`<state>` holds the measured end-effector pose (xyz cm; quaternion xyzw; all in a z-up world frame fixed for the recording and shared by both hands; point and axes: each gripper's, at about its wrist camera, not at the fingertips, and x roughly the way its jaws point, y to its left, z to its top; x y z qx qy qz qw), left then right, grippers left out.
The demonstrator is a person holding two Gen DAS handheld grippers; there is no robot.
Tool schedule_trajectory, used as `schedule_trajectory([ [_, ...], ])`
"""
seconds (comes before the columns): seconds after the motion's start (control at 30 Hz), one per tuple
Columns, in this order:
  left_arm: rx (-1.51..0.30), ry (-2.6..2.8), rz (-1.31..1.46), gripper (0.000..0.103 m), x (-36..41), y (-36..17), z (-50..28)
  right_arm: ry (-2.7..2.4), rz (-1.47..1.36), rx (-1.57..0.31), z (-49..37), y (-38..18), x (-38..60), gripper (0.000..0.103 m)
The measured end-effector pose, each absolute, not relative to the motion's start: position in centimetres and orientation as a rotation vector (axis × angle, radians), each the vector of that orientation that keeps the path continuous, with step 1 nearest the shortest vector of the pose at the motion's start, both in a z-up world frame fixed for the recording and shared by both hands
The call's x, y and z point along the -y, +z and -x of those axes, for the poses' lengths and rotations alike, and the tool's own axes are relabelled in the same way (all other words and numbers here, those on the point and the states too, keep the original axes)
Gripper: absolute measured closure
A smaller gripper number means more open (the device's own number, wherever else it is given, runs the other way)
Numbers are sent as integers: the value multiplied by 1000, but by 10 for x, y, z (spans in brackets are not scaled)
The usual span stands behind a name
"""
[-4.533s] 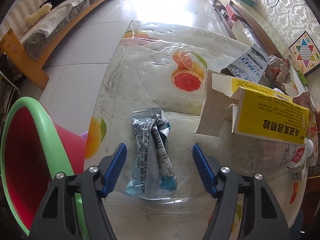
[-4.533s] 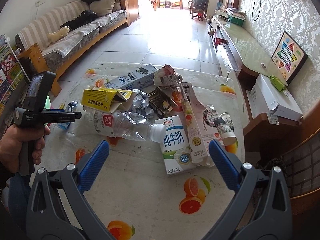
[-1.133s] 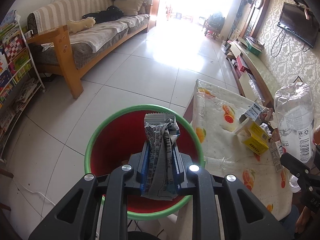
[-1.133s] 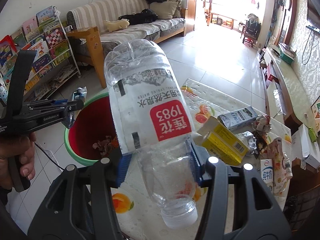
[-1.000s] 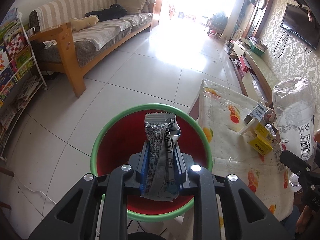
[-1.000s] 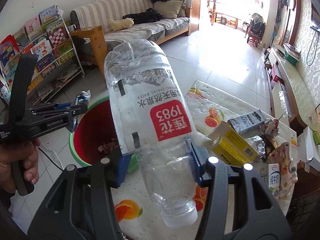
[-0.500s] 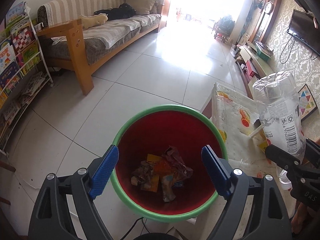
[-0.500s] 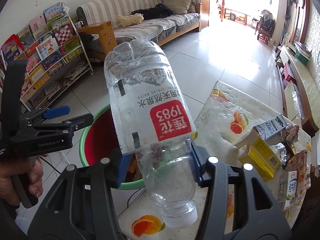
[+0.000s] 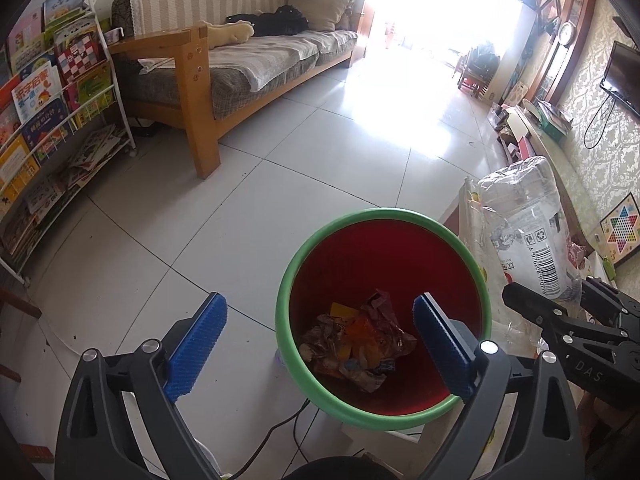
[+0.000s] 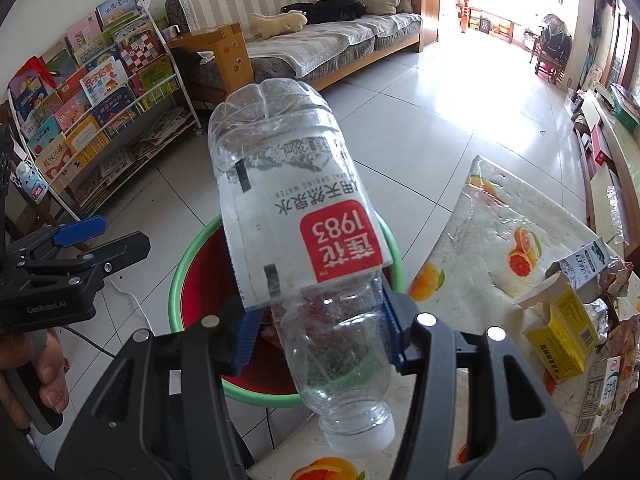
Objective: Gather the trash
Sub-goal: 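Carry packet and bottle over the red bin and open both grippers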
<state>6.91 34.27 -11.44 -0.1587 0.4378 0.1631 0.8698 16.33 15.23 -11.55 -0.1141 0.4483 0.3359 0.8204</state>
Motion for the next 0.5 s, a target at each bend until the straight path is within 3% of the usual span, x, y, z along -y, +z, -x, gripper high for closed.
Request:
schedule_trajectory([
  [0.3, -903, 387, 369, 9, -363, -117, -55, 736, 297, -977, -161, -132, -181, 52],
  [0.33, -903, 389, 370, 9, -363, -117, -54, 737, 309, -976, -160, -132, -184, 43],
  [0.37, -903, 392, 372, 9, -365, -117, -54, 735, 319, -972, -159, -133, -185, 27],
  [0.43, -900, 396, 378, 9, -366, -117, -53, 714, 327, -937, -156, -128, -185, 8],
  [0.5, -897, 398, 379, 9, -366, -117, -55, 708, 338, -915, -154, -124, -184, 6],
])
